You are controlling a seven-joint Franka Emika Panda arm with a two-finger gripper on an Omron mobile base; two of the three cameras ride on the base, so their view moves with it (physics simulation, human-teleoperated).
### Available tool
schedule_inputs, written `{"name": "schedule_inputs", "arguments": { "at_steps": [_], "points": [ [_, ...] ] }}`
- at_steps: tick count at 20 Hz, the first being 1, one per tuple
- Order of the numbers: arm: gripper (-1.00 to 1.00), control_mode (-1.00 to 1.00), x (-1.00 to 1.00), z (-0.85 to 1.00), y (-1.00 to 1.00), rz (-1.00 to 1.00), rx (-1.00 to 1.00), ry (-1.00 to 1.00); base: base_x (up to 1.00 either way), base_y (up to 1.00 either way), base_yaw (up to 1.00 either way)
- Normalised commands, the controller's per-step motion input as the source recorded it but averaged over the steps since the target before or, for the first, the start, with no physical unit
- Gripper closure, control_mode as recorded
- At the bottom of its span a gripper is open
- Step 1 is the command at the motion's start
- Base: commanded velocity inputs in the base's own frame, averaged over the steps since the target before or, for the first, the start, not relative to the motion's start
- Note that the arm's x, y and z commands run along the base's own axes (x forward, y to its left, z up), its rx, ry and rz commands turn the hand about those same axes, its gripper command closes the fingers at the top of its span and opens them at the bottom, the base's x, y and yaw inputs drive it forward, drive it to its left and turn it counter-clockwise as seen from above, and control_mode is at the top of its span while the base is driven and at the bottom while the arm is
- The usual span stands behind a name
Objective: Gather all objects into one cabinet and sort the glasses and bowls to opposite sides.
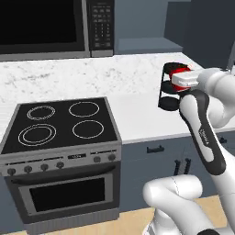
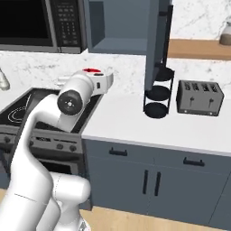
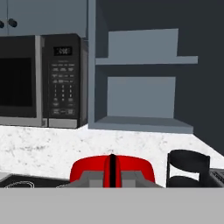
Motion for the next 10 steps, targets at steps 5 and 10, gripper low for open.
{"name": "schedule_inputs", "arguments": {
  "at_steps": [5,10],
  "points": [
    [1.00,1.00,0.00,0.00,0.00,0.00,0.00,0.00,-0.65,0.77,0.44],
    [1.00,1.00,0.00,0.00,0.00,0.00,0.00,0.00,-0.50,0.80,0.71]
  ]
}}
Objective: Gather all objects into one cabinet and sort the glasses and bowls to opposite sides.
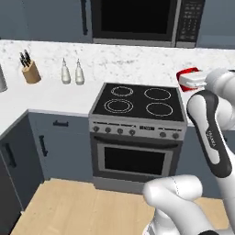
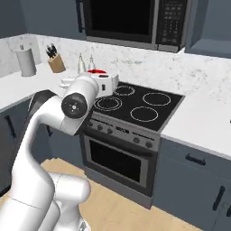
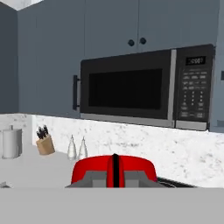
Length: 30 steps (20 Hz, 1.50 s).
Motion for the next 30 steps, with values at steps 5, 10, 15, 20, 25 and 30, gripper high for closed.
{"name": "schedule_inputs", "arguments": {
  "at_steps": [5,10,15,20,25,30],
  "points": [
    [1.00,1.00,0.00,0.00,0.00,0.00,0.00,0.00,-0.43,0.77,0.78],
    [1.00,1.00,0.00,0.00,0.00,0.00,0.00,0.00,-0.42,0.77,0.76],
    [1.00,1.00,0.00,0.00,0.00,0.00,0.00,0.00,-0.42,0.71,0.74],
    [1.00,1.00,0.00,0.00,0.00,0.00,0.00,0.00,-0.38,0.67,0.69],
    [1.00,1.00,0.00,0.00,0.00,0.00,0.00,0.00,-0.34,0.61,0.63],
    [1.00,1.00,0.00,0.00,0.00,0.00,0.00,0.00,-0.05,0.39,0.36]
  ]
}}
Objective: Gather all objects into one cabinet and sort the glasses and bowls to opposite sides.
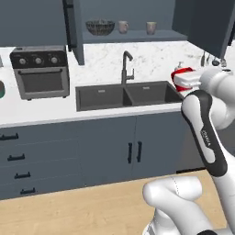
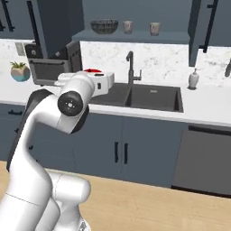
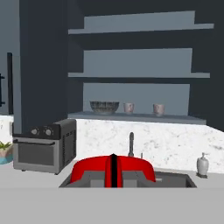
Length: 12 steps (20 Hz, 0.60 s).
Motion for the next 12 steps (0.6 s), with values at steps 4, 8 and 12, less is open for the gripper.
{"name": "schedule_inputs", "arguments": {
  "at_steps": [4,8,12],
  "points": [
    [1.00,1.00,0.00,0.00,0.00,0.00,0.00,0.00,0.50,0.00,0.00],
    [1.00,1.00,0.00,0.00,0.00,0.00,0.00,0.00,0.86,-0.03,-0.01],
    [1.00,1.00,0.00,0.00,0.00,0.00,0.00,0.00,0.98,-0.10,-0.08]
  ]
}}
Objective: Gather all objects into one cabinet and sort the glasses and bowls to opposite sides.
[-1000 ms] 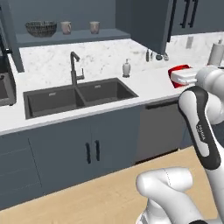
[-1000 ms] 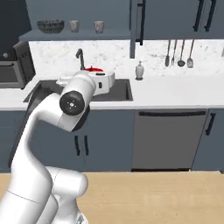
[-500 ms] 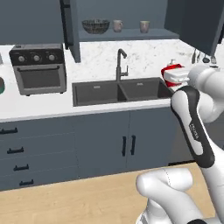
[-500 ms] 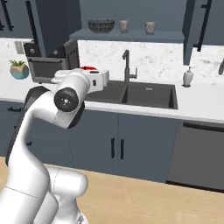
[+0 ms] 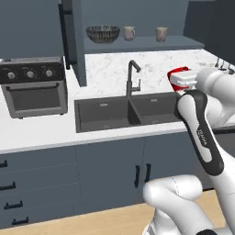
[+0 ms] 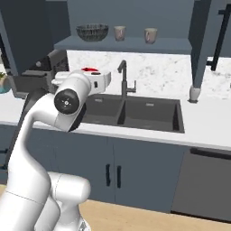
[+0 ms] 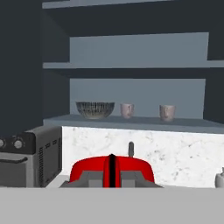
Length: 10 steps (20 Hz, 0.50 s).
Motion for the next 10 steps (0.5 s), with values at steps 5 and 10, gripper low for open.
{"name": "schedule_inputs", "arguments": {
  "at_steps": [5,10],
  "points": [
    [1.00,1.00,0.00,0.00,0.00,0.00,0.00,0.00,0.81,-0.35,-0.17],
    [1.00,1.00,0.00,0.00,0.00,0.00,0.00,0.00,0.38,-0.53,-0.23]
  ]
}}
